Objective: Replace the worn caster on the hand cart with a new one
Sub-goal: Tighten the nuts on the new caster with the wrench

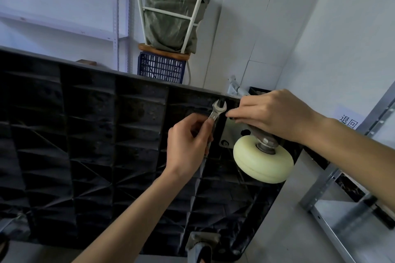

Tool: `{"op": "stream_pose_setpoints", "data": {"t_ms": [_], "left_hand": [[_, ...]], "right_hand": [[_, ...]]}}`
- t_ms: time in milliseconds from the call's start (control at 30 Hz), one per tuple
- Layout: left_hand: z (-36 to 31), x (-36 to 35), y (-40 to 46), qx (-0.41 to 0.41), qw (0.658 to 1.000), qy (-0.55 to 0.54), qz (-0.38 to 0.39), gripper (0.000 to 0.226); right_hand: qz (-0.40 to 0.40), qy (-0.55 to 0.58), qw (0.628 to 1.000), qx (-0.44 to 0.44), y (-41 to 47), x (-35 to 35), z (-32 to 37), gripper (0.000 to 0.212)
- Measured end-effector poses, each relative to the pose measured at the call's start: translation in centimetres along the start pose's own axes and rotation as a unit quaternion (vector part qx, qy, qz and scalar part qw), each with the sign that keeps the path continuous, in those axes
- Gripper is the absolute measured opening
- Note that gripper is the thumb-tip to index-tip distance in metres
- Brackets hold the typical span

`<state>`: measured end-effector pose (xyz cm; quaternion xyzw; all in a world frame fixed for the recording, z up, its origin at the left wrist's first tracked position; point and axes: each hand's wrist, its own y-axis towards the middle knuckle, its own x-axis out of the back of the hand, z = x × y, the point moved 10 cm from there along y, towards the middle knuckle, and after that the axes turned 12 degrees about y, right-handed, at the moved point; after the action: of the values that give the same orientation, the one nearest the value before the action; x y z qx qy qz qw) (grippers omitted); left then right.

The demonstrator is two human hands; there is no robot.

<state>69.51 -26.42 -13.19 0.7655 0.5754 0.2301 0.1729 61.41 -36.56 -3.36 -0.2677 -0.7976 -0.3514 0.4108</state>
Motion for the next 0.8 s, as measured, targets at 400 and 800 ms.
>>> {"op": "stream_pose_setpoints", "data": {"t_ms": [400,800], "left_hand": [[0.4,0.1,-0.4,0.005,1.0,0.005,0.015,0.018],[0.0,-0.6,-0.2,-0.028,0.991,0.098,0.088,0.016]], "right_hand": [[-0.047,0.003,0.998,-0.044,-0.2,0.8,-0.2,0.023],[-0.077,0.071,0.923,-0.37,-7.4,2.2,-6.2,0.058]]}}
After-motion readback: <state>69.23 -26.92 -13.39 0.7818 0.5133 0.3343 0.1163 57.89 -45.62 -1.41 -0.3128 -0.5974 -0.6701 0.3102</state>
